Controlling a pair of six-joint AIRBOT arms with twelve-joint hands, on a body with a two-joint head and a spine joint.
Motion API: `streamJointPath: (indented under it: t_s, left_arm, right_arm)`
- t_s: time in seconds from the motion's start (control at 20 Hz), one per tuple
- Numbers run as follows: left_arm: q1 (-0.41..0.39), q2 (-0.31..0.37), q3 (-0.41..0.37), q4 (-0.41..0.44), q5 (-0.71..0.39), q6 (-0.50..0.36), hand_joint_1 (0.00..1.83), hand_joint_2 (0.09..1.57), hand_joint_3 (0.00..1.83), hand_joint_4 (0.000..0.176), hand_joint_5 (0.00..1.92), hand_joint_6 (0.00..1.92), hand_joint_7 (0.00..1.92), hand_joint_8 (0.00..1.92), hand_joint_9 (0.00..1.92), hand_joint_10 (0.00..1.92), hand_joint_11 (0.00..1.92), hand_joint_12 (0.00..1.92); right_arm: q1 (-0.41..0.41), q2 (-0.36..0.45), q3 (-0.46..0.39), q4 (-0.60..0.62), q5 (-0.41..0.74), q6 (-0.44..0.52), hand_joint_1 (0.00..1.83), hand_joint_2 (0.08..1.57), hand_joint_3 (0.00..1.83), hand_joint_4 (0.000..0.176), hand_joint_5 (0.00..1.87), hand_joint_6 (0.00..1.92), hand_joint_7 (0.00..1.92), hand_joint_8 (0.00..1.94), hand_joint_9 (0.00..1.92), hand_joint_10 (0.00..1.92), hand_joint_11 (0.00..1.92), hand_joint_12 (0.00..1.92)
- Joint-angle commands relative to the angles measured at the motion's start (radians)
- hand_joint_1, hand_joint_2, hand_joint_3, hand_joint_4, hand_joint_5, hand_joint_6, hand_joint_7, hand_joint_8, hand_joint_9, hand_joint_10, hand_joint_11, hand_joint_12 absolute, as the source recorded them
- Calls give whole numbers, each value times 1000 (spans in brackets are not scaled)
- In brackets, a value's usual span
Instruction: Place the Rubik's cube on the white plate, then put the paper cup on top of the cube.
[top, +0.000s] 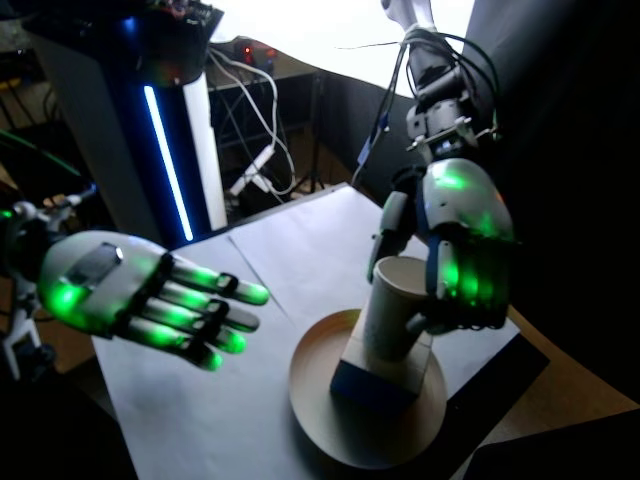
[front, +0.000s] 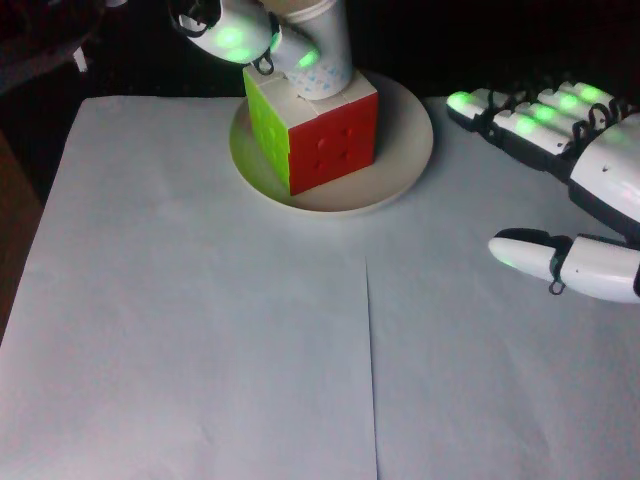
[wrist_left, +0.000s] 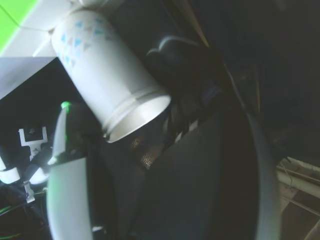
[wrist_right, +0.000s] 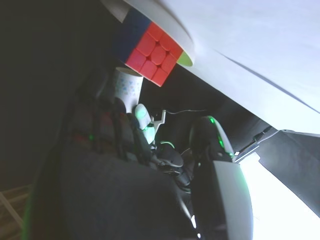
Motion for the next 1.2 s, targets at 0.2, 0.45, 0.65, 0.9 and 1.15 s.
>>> streamJointPath:
  t_s: [0.2,0.45,0.65,0.9,1.15]
  left_arm:
    - [-15,14,-5,6,-58,-4,753,1120,3,40,225,660,481,127,179,921,0,1832]
    - [-20,15,-9,21,-50,-4,652,1018,0,90,95,39,99,0,13,370,0,1573]
    - [-20,15,-8,21,-50,-4,593,956,0,155,0,0,0,0,0,0,0,1337]
    - [-20,27,-15,5,-84,-5,460,862,2,176,0,0,0,0,0,0,0,0]
    - [-31,93,-75,-39,-160,45,400,914,23,176,0,0,0,0,0,0,0,0]
  right_arm:
    - [5,0,2,0,126,3,544,1268,1,58,0,0,68,1,0,421,0,938]
    - [5,-2,3,1,126,3,565,1259,0,63,0,0,103,5,0,544,0,1301]
    - [5,-2,3,3,127,3,607,1266,0,33,0,0,93,6,0,540,0,1311]
    - [5,2,2,4,127,3,567,1240,0,0,0,0,116,15,0,646,0,1336]
    - [5,21,-9,4,128,3,647,1233,0,4,0,0,106,11,0,560,0,1144]
